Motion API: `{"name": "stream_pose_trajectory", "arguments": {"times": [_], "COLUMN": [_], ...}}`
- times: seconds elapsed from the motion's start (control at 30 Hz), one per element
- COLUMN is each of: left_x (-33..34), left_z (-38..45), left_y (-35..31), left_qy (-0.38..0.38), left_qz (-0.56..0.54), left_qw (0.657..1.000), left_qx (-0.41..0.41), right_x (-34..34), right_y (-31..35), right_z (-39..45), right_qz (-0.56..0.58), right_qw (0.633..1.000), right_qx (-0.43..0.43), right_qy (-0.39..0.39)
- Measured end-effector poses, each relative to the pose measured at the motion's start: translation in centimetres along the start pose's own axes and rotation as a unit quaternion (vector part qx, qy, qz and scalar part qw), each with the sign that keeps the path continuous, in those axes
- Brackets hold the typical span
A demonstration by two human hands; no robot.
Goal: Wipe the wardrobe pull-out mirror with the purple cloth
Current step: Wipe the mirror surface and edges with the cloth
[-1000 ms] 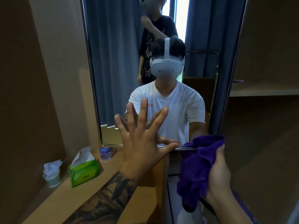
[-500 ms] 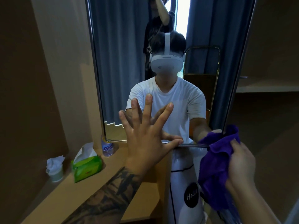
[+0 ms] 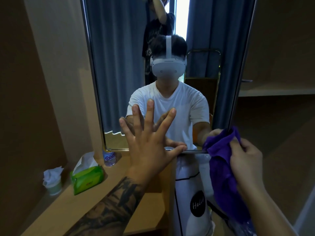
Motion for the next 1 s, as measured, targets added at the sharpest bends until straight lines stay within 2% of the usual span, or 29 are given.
{"name": "stream_pose_trajectory", "arguments": {"times": [0.13,0.27,0.33,0.4,0.5,0.6,0.73,0.83,1.0], "left_x": [-0.1,-0.2,-0.2,-0.2,-0.1,-0.2,-0.2,-0.2,-0.3], "left_z": [0.2,0.1,0.0,0.0,-0.1,-0.1,-0.1,-0.1,-0.1], "left_y": [0.0,0.0,-0.1,-0.1,-0.4,-0.4,-0.2,-0.4,-0.5], "left_qy": [0.002,0.004,0.004,0.002,-0.002,-0.005,0.003,0.006,0.008], "left_qz": [-0.003,-0.009,-0.007,-0.006,-0.003,0.000,-0.005,0.003,0.008], "left_qw": [1.000,1.000,1.000,1.000,1.000,1.000,1.000,1.000,1.000], "left_qx": [-0.003,-0.003,-0.002,-0.003,-0.005,-0.004,-0.005,-0.010,-0.012], "right_x": [-0.2,-0.3,0.2,1.0,1.5,1.4,1.7,2.1,1.7], "right_y": [3.2,6.9,6.8,4.7,0.5,0.8,7.1,8.5,4.2], "right_z": [-0.4,0.4,0.8,0.9,0.1,0.1,1.9,3.0,0.7], "right_qz": [-0.088,-0.072,-0.001,0.072,0.091,0.087,0.056,0.086,0.073], "right_qw": [0.992,0.985,0.991,0.995,0.996,0.994,0.987,0.989,0.996], "right_qx": [-0.087,-0.154,-0.135,-0.065,-0.016,-0.045,-0.135,-0.113,-0.048], "right_qy": [0.013,0.001,-0.010,-0.010,-0.013,-0.046,-0.068,-0.042,-0.007]}}
Point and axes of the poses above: each hand's wrist, its own z-axis towards the middle knuckle, its own x-axis out of the palm, y = z × x, the point moved 5 cm from there along z, towards the middle knuckle, and after that the axes turned 2 degrees about z, right-handed, at the moved point
